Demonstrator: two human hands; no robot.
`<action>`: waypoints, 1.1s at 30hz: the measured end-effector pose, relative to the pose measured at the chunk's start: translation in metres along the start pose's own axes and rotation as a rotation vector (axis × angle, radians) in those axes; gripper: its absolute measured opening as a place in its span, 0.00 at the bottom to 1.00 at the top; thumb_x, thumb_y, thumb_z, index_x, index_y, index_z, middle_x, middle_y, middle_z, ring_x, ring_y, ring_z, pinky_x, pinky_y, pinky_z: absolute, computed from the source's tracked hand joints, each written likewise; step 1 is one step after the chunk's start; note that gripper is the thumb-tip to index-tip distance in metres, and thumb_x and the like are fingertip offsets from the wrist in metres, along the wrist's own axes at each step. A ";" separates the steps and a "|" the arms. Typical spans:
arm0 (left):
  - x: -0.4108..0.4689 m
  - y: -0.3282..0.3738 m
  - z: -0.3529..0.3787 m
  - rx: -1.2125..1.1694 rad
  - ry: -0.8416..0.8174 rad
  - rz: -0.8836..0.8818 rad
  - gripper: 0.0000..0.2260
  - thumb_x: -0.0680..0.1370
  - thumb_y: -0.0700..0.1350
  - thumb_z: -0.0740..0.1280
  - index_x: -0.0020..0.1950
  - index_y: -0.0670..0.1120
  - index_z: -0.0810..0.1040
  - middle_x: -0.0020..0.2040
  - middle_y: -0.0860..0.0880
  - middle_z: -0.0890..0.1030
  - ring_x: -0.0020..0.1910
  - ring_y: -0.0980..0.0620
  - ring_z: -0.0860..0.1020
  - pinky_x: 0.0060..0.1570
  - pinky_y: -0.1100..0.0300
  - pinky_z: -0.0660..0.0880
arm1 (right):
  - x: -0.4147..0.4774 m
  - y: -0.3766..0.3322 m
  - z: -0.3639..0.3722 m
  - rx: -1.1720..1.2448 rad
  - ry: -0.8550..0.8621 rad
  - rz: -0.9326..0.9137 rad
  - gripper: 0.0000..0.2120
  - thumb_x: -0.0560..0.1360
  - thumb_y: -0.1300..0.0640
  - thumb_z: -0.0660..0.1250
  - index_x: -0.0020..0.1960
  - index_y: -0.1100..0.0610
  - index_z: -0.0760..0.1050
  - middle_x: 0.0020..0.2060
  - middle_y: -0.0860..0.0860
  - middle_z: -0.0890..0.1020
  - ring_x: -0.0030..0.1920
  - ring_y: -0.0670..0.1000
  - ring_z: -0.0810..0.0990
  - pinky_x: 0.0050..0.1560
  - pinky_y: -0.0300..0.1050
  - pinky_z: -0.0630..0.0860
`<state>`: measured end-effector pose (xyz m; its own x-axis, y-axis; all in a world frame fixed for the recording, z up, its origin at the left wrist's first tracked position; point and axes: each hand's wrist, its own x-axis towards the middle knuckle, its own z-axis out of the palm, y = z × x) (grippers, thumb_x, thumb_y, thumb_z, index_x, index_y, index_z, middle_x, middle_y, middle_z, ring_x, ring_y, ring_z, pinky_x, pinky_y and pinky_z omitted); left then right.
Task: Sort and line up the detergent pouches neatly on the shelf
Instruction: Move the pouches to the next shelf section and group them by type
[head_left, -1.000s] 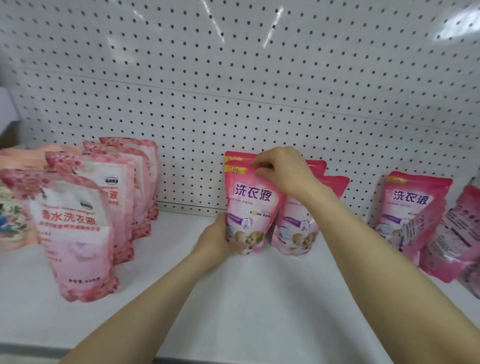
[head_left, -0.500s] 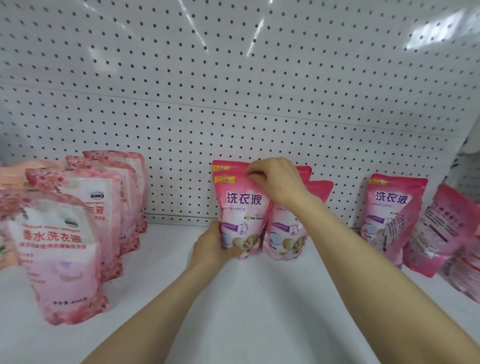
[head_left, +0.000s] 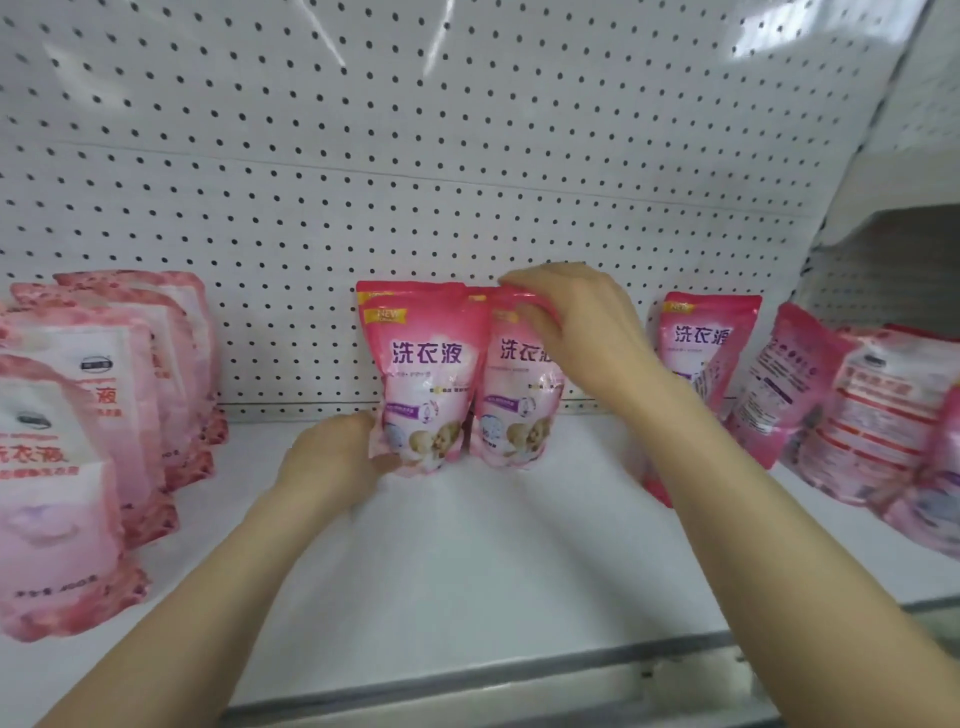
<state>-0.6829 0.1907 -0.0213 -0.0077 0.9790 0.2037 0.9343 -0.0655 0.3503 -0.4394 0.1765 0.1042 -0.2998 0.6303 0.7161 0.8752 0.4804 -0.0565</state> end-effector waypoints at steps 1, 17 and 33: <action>-0.006 0.004 -0.004 -0.014 0.040 0.011 0.19 0.73 0.60 0.69 0.59 0.51 0.77 0.55 0.51 0.82 0.53 0.48 0.79 0.46 0.58 0.72 | -0.012 0.008 -0.010 0.007 0.036 0.015 0.14 0.79 0.59 0.65 0.64 0.53 0.79 0.58 0.49 0.84 0.58 0.53 0.79 0.57 0.38 0.67; -0.044 0.265 0.075 -0.611 0.037 0.265 0.28 0.73 0.57 0.71 0.70 0.50 0.71 0.62 0.53 0.78 0.56 0.55 0.78 0.57 0.56 0.77 | -0.128 0.240 -0.108 -0.113 0.146 0.484 0.33 0.73 0.74 0.59 0.73 0.50 0.69 0.64 0.59 0.77 0.64 0.61 0.74 0.62 0.56 0.71; -0.041 0.271 0.094 -0.862 0.224 -0.057 0.13 0.81 0.48 0.63 0.47 0.39 0.77 0.46 0.38 0.83 0.48 0.38 0.81 0.51 0.40 0.78 | -0.096 0.274 -0.095 -0.014 -0.143 0.143 0.12 0.67 0.42 0.75 0.45 0.47 0.85 0.38 0.47 0.82 0.48 0.55 0.78 0.58 0.54 0.72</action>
<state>-0.3961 0.1511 -0.0205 -0.1993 0.9305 0.3072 0.3384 -0.2288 0.9128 -0.1347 0.1896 0.0862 -0.2222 0.7721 0.5954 0.9175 0.3722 -0.1402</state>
